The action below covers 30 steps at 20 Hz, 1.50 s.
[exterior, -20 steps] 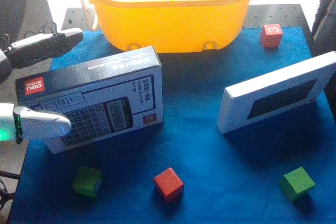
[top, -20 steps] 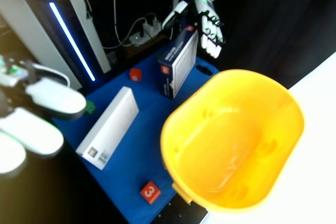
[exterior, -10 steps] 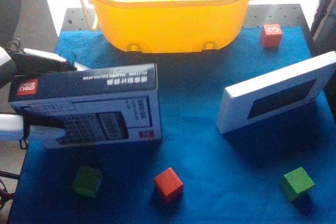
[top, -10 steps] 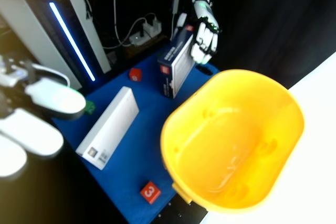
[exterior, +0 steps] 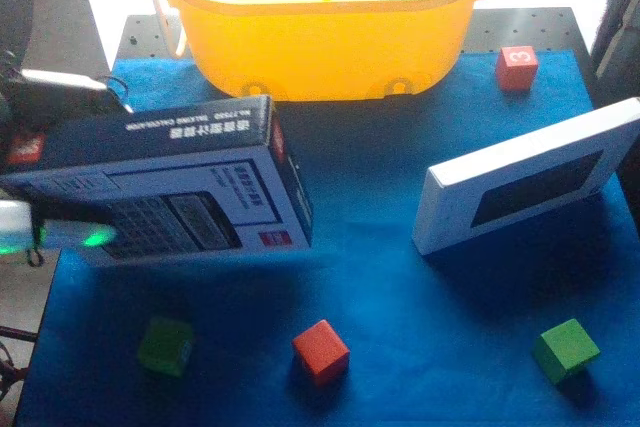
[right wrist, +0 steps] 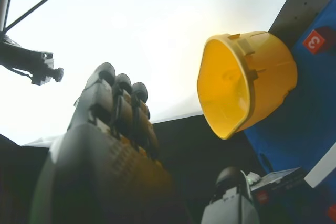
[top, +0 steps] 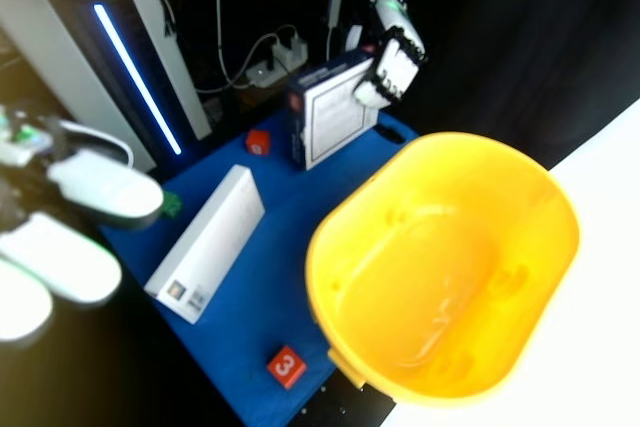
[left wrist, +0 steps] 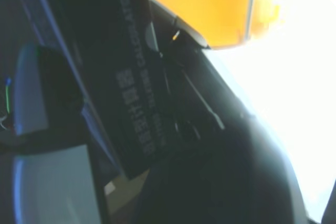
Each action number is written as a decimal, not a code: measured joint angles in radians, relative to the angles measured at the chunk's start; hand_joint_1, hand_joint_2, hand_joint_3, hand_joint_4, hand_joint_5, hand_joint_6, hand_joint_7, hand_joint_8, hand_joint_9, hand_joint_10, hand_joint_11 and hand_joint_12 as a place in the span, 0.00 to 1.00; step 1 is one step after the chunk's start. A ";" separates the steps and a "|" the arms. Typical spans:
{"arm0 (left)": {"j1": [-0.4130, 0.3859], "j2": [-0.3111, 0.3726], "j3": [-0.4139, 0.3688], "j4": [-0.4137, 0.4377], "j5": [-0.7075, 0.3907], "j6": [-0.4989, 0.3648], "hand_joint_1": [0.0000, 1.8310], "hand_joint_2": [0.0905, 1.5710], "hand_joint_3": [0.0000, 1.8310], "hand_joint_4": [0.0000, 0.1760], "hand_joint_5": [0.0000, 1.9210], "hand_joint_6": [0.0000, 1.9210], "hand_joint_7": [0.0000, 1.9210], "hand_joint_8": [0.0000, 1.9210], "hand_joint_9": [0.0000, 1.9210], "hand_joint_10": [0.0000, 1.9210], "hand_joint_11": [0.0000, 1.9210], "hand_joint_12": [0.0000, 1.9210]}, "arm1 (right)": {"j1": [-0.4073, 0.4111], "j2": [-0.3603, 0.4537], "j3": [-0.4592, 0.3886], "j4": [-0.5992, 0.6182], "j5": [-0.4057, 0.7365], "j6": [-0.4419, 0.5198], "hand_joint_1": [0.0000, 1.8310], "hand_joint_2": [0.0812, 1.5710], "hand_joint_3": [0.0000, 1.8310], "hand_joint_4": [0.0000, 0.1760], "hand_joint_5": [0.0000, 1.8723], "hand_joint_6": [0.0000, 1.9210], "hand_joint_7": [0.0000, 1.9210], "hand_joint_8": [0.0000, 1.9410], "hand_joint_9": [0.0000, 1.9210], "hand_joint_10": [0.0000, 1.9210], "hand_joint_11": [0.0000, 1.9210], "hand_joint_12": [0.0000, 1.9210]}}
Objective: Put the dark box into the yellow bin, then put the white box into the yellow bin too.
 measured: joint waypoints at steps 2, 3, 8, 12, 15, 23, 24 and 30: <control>0.000 0.021 -0.001 -0.026 -0.035 0.000 0.76 0.67 0.00 0.00 0.44 0.54 0.54 0.40 0.57 0.53 0.55 0.42 | 0.000 0.000 0.000 0.000 0.000 0.000 0.11 0.53 0.00 0.00 0.05 0.00 0.14 0.00 0.10 0.00 0.03 0.09; 0.000 0.032 -0.001 -0.048 -0.061 0.000 0.76 0.68 0.00 0.00 0.45 0.53 0.54 0.42 0.56 0.55 0.53 0.45 | 0.000 0.000 0.000 0.000 0.000 0.000 0.11 0.53 0.00 0.00 0.05 0.00 0.14 0.00 0.10 0.00 0.03 0.09; 0.000 0.097 -0.031 -0.099 -0.196 0.056 0.76 0.68 0.00 0.00 0.50 0.39 0.53 0.48 0.52 0.61 0.46 0.62 | 0.000 -0.003 0.005 0.000 0.000 0.000 0.11 0.57 0.01 0.00 0.05 0.00 0.15 0.00 0.10 0.00 0.01 0.09; -0.004 0.130 -0.027 -0.180 -0.278 0.063 0.80 0.71 0.01 0.00 0.41 0.53 0.41 0.54 0.53 0.55 0.41 0.79 | 0.000 -0.018 0.017 0.000 0.000 0.000 0.11 0.57 0.00 0.00 0.05 0.00 0.14 0.00 0.09 0.00 0.00 0.09; -0.022 0.135 -0.023 -0.201 -0.288 0.063 0.80 0.76 0.00 0.00 0.35 0.69 0.31 0.61 0.46 0.61 0.33 0.90 | 0.000 -0.028 0.018 0.000 0.001 0.000 0.11 0.57 0.00 0.00 0.05 0.00 0.14 0.00 0.09 0.00 0.00 0.10; -0.141 0.148 0.016 -0.208 -0.299 0.059 0.84 0.74 0.00 0.00 0.34 0.72 0.38 0.06 0.37 0.60 0.40 0.81 | 0.000 -0.031 0.019 0.000 0.001 0.000 0.10 0.55 0.00 0.00 0.06 0.00 0.16 0.00 0.11 0.00 0.01 0.15; -0.153 0.148 0.024 -0.210 -0.296 0.060 0.93 0.66 0.00 0.00 0.27 0.40 0.38 0.03 0.41 0.57 0.45 0.76 | 0.000 -0.034 0.019 0.000 0.001 0.000 0.10 0.55 0.00 0.00 0.06 0.00 0.16 0.00 0.12 0.00 0.00 0.17; -0.418 0.078 0.150 -0.122 -0.106 0.064 0.81 0.73 0.00 0.00 0.37 0.67 0.36 0.58 0.46 0.58 0.39 0.86 | -0.005 -0.055 0.026 0.000 0.002 0.000 0.10 0.53 0.00 0.00 0.07 0.00 0.16 0.00 0.11 0.00 0.00 0.19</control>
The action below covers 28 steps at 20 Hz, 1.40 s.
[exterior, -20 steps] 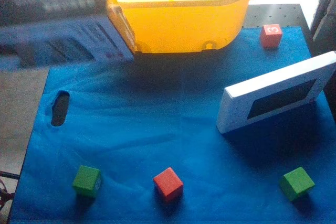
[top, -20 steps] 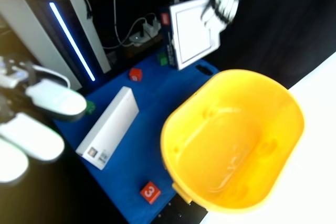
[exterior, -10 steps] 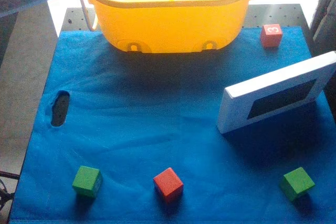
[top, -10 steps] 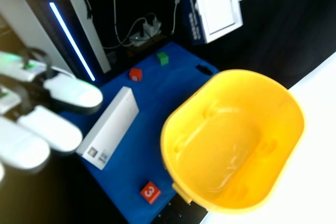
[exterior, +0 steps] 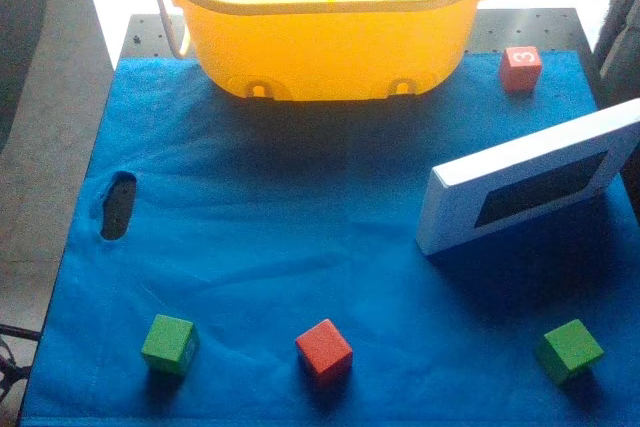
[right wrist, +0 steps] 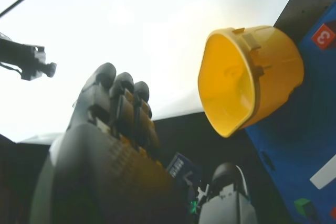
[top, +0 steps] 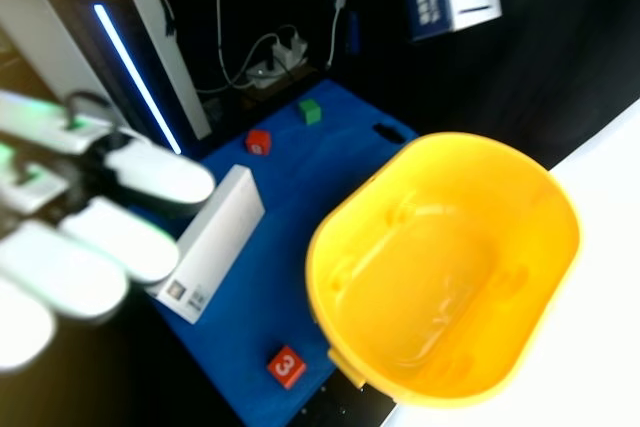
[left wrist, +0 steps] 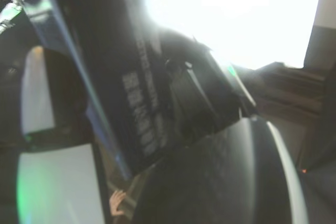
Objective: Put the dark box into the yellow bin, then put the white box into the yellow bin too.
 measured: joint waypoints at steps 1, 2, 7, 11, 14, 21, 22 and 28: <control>-0.057 -0.024 0.028 0.038 0.047 -0.001 0.80 0.74 0.00 0.00 0.39 0.68 0.38 0.56 0.42 0.60 0.34 0.90 | 0.000 0.000 0.000 0.003 -0.001 0.000 0.10 0.53 0.00 0.00 0.07 0.00 0.16 0.00 0.11 0.00 0.00 0.21; -0.122 -0.058 0.056 0.071 0.108 -0.002 0.75 0.73 0.00 0.00 0.47 0.63 0.40 0.55 0.43 0.64 0.38 0.67 | -0.007 0.000 0.000 0.004 -0.002 0.000 0.09 0.53 0.00 0.00 0.07 0.00 0.16 0.00 0.10 0.00 0.00 0.24; -0.335 -0.218 0.215 0.259 0.361 -0.086 0.75 0.70 0.00 0.00 0.55 0.46 0.44 0.57 0.43 0.64 0.41 0.59 | -0.022 -0.003 0.003 0.007 0.023 0.000 0.09 0.55 0.00 0.00 0.07 0.00 0.16 0.00 0.07 0.00 0.00 0.08; -0.397 -0.260 0.259 0.305 0.450 -0.116 0.71 0.67 0.00 0.00 0.58 0.26 0.54 0.60 0.49 0.51 0.35 0.74 | -0.075 -0.036 0.012 0.032 0.069 0.002 0.10 0.52 0.01 0.00 0.08 0.00 0.17 0.00 0.09 0.00 0.00 0.17; -0.431 -0.286 0.293 0.324 0.520 -0.116 0.66 0.63 0.00 0.00 0.61 0.31 0.57 0.53 0.55 0.54 0.38 0.84 | -0.107 -0.064 0.032 0.058 0.103 0.002 0.09 0.56 0.00 0.00 0.07 0.00 0.16 0.00 0.10 0.00 0.00 0.30; -0.482 -0.364 0.349 0.393 0.547 -0.170 0.65 0.64 0.00 0.00 0.59 0.39 0.49 0.93 0.49 0.98 0.51 1.00 | -0.119 -0.083 0.046 0.074 0.129 0.003 0.09 0.59 0.00 0.00 0.06 0.00 0.15 0.00 0.07 0.00 0.00 0.06; -0.481 -0.369 0.350 0.396 0.550 -0.170 0.65 0.63 0.00 0.00 0.60 0.35 0.54 0.97 0.59 1.00 0.60 1.00 | -0.119 -0.084 0.046 0.074 0.130 0.004 0.09 0.59 0.00 0.00 0.06 0.00 0.15 0.00 0.07 0.00 0.00 0.05; -0.483 -0.370 0.358 0.396 0.556 -0.173 0.65 0.65 0.00 0.00 0.56 0.43 0.53 0.96 0.59 1.00 0.62 1.00 | -0.119 -0.085 0.049 0.074 0.135 0.014 0.09 0.59 0.00 0.00 0.07 0.00 0.15 0.00 0.06 0.00 0.00 0.05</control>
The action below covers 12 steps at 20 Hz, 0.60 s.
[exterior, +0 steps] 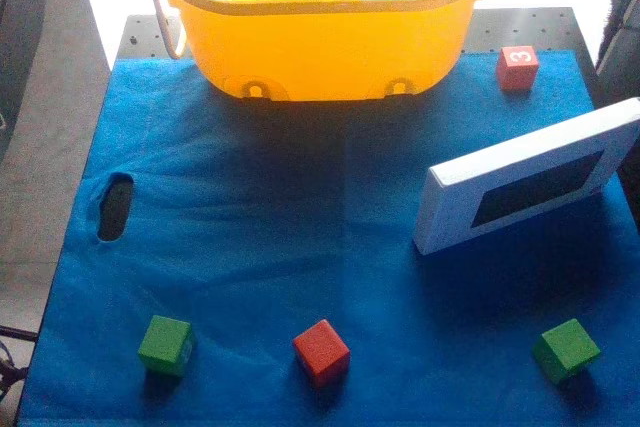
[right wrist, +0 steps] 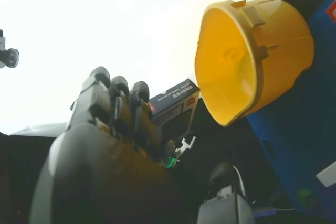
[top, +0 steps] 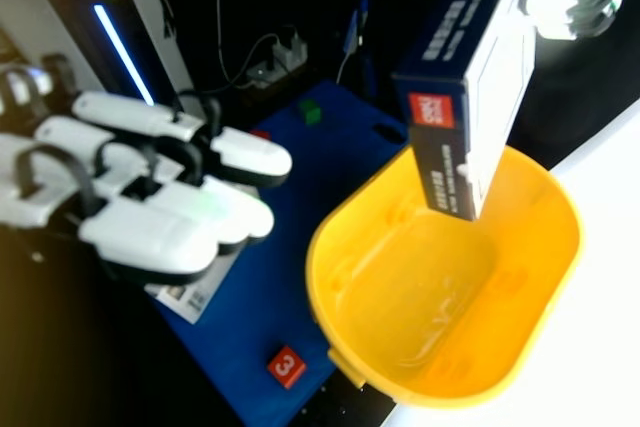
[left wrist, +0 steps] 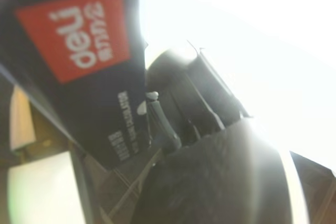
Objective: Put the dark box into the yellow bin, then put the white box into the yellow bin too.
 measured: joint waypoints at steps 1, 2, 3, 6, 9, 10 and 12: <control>0.000 -0.002 0.000 0.000 0.000 0.000 0.65 0.65 0.00 0.00 0.56 0.44 0.42 0.94 0.44 1.00 0.46 1.00 | 0.000 -0.001 0.000 0.000 0.000 0.000 0.09 0.59 0.00 0.00 0.06 0.00 0.15 0.00 0.06 0.00 0.00 0.05; 0.000 -0.005 0.000 -0.001 0.000 0.000 0.65 0.64 0.00 0.00 0.59 0.38 0.48 0.99 0.50 1.00 0.51 1.00 | 0.000 -0.001 0.000 0.000 0.000 0.000 0.09 0.60 0.00 0.00 0.06 0.00 0.14 0.00 0.06 0.00 0.00 0.05; 0.000 -0.009 0.000 0.005 0.000 0.000 0.66 0.57 0.00 0.00 0.44 0.34 0.38 0.89 0.39 0.94 0.39 1.00 | 0.000 -0.003 0.002 0.000 0.000 0.000 0.09 0.60 0.00 0.00 0.05 0.00 0.14 0.00 0.06 0.00 0.00 0.04; 0.000 -0.014 0.000 0.010 0.003 -0.001 0.63 0.61 0.00 0.63 0.32 0.35 0.21 0.35 0.16 0.50 0.05 0.88 | 0.000 -0.003 0.002 0.000 0.000 0.001 0.09 0.59 0.00 0.00 0.05 0.00 0.13 0.00 0.06 0.00 0.00 0.05; 0.000 -0.016 0.002 -0.001 0.004 0.000 0.59 0.55 0.00 0.25 0.24 0.10 0.26 0.02 0.19 0.13 0.01 0.70 | 0.000 -0.003 0.002 0.000 0.001 0.002 0.09 0.59 0.00 0.00 0.05 0.00 0.13 0.00 0.05 0.00 0.00 0.05; 0.000 -0.016 0.002 0.001 0.004 -0.001 0.55 0.55 0.00 0.65 0.17 0.07 0.10 0.00 0.06 0.06 0.00 0.40 | 0.000 -0.003 0.002 0.000 0.000 0.002 0.10 0.57 0.00 0.00 0.05 0.00 0.13 0.00 0.05 0.00 0.00 0.05; 0.000 -0.016 0.002 0.003 0.001 -0.011 0.54 0.53 0.00 0.91 0.21 0.02 0.09 0.03 0.06 0.00 0.00 0.20 | -0.007 -0.005 0.002 0.001 0.006 0.005 0.11 0.56 0.00 0.00 0.06 0.00 0.13 0.00 0.06 0.00 0.01 0.06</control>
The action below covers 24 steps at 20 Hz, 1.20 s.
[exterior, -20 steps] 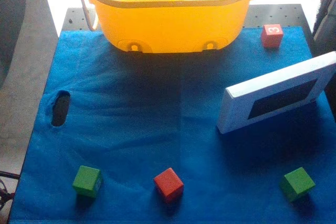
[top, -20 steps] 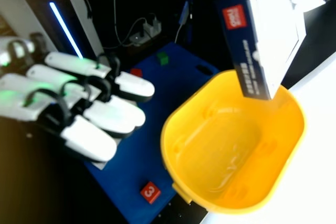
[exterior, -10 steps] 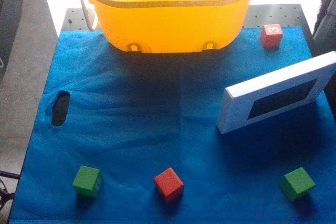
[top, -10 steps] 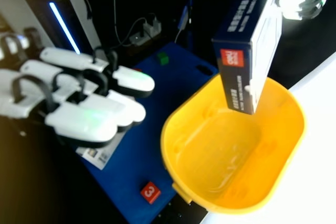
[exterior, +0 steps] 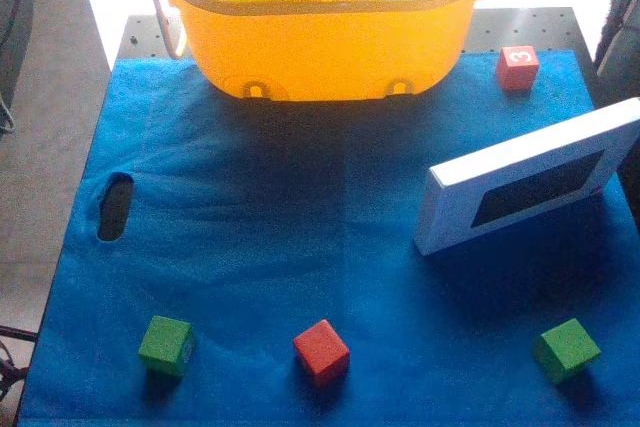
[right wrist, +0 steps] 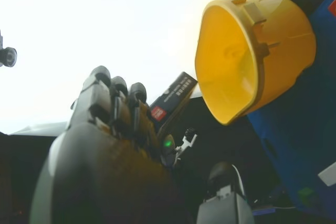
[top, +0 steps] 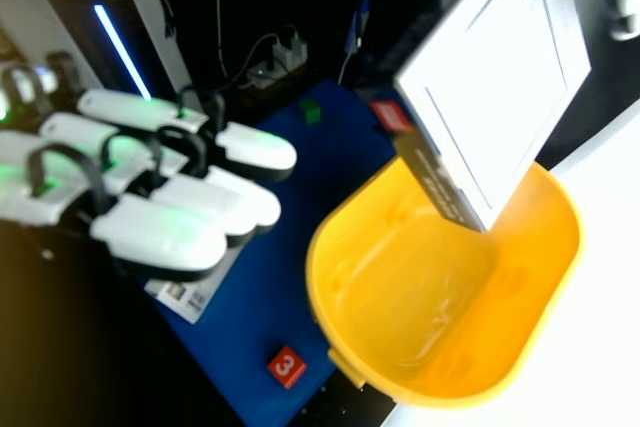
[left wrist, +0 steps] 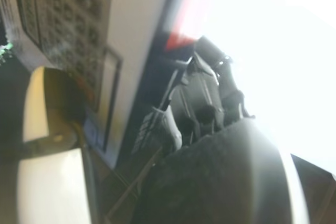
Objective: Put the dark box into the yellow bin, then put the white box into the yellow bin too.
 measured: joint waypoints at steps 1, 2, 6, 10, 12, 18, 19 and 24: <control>0.000 0.000 0.000 -0.003 -0.004 -0.003 0.54 0.53 0.00 0.91 0.21 0.02 0.09 0.03 0.06 0.00 0.00 0.20 | -0.005 0.000 0.000 0.000 -0.002 0.000 0.11 0.56 0.00 0.00 0.06 0.00 0.13 0.00 0.06 0.00 0.01 0.06; 0.001 0.000 0.000 -0.005 -0.008 -0.005 0.55 0.54 0.00 0.83 0.21 0.01 0.08 0.02 0.04 0.00 0.00 0.18 | -0.004 0.000 0.001 0.000 -0.004 0.000 0.10 0.57 0.00 0.00 0.06 0.00 0.14 0.00 0.06 0.00 0.01 0.06; 0.002 0.000 0.000 -0.001 -0.011 -0.012 0.58 0.55 0.00 0.97 0.21 0.02 0.06 0.01 0.02 0.01 0.00 0.00 | -0.005 0.000 0.002 0.005 -0.004 0.000 0.12 0.56 0.00 0.00 0.05 0.00 0.14 0.00 0.06 0.00 0.00 0.06; 0.003 0.000 0.000 0.001 -0.014 -0.025 0.57 0.55 0.00 0.89 0.19 0.01 0.03 0.00 0.00 0.00 0.00 0.00 | -0.005 0.000 0.002 0.005 -0.004 0.000 0.11 0.57 0.00 0.00 0.06 0.00 0.16 0.00 0.09 0.01 0.02 0.07; 0.003 0.001 0.000 0.000 -0.018 -0.033 0.55 0.55 0.00 0.88 0.18 0.00 0.02 0.00 0.00 0.00 0.00 0.00 | -0.005 0.000 0.002 0.005 -0.004 0.002 0.11 0.57 0.00 0.00 0.05 0.00 0.16 0.00 0.08 0.00 0.01 0.08; 0.050 0.060 -0.032 -0.045 -0.050 -0.036 0.62 0.59 0.00 0.75 0.17 0.01 0.05 0.01 0.08 0.01 0.00 0.27 | -0.028 0.001 0.002 0.007 0.009 0.059 0.16 0.50 0.00 0.00 0.05 0.00 0.15 0.00 0.08 0.00 0.00 0.17; 0.054 0.072 -0.042 -0.044 -0.055 -0.036 0.63 0.61 0.00 0.65 0.17 0.00 0.05 0.00 0.07 0.01 0.00 0.24 | -0.031 0.002 0.002 0.006 0.013 0.066 0.16 0.49 0.00 0.00 0.05 0.00 0.15 0.00 0.09 0.00 0.00 0.18; 0.117 0.164 -0.133 -0.054 -0.106 -0.001 0.62 0.63 0.00 0.34 0.13 0.00 0.06 0.00 0.15 0.01 0.00 0.56 | -0.082 0.028 -0.016 0.014 0.065 0.126 0.17 0.47 0.00 0.00 0.05 0.00 0.16 0.00 0.11 0.00 0.00 0.23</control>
